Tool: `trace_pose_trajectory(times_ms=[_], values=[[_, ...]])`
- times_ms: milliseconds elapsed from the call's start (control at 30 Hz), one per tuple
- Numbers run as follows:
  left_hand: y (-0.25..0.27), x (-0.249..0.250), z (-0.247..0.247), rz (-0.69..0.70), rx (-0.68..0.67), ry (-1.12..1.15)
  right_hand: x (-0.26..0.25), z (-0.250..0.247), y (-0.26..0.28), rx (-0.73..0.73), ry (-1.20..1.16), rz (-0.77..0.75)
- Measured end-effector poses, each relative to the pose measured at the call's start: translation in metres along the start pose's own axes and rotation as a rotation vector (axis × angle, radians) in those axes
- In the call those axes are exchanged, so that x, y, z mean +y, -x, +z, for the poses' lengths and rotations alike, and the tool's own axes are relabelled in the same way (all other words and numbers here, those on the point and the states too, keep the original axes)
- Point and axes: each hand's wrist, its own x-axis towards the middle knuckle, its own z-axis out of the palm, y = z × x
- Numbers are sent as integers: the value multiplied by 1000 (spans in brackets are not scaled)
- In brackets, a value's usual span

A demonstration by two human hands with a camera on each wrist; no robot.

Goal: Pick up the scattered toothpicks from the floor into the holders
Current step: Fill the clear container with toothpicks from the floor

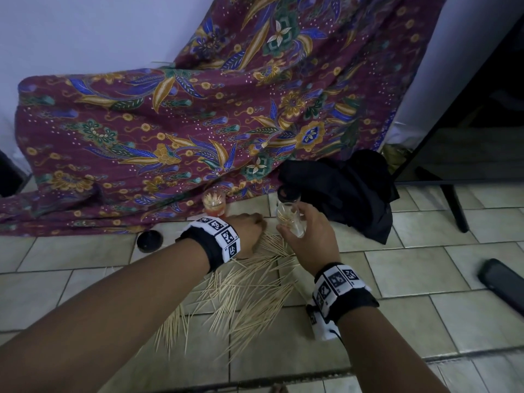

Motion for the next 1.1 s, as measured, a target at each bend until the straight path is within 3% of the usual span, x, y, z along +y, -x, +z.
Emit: trace_pose_trajectory(times_ms=[467,667,800,1100], values=[[-4,-14,-5,-50,-35,-14,1,2,-1,-20,0,-10],[5,-21,-3,-14,68,22,0,2,-1,-32,-4,-6],[8,-21,0,38,14,-49,-1,2,-1,-36,-5,-9],[11,-4,-3,-33,-78,-201,-2,4,0,-21,-15,-33]])
